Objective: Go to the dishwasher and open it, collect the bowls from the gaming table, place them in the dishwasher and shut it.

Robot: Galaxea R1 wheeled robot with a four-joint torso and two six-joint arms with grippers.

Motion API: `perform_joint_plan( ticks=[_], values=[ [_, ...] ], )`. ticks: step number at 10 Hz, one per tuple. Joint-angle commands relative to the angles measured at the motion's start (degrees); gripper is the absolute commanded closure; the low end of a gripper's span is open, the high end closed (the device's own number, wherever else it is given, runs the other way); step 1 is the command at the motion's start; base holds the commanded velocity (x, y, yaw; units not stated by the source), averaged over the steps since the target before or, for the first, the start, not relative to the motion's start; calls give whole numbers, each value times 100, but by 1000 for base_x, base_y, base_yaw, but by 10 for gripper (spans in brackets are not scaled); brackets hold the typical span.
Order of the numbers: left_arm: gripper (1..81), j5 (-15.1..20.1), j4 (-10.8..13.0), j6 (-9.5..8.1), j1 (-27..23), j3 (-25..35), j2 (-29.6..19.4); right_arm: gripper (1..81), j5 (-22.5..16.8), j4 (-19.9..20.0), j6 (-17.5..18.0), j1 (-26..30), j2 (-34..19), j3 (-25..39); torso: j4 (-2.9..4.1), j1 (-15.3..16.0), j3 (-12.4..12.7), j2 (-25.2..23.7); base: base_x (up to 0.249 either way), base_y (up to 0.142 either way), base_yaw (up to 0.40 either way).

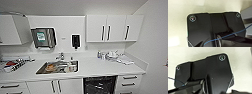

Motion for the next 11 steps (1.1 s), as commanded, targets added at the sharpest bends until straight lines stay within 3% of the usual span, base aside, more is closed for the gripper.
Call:
perform_joint_plan(
  ticks=[1, 5, 11],
  values=[
    [10, 285, 103, 12, -267, -3, -3, 10, -286, 59, -1, 316, -25, -29, 0, 0, 0, 0, 0, 0, 366],
    [10, 276, 517, 12, -267, 6, 24, 10, -286, 50, -9, 290, -25, -12, 0, 0, 0, 0, 0, 0, 367],
    [10, 276, 578, 21, -267, 6, 24, 10, -286, 59, -9, 290, -7, 5, 0, 0, 0, 0, 0, 0, 367]
  ],
)
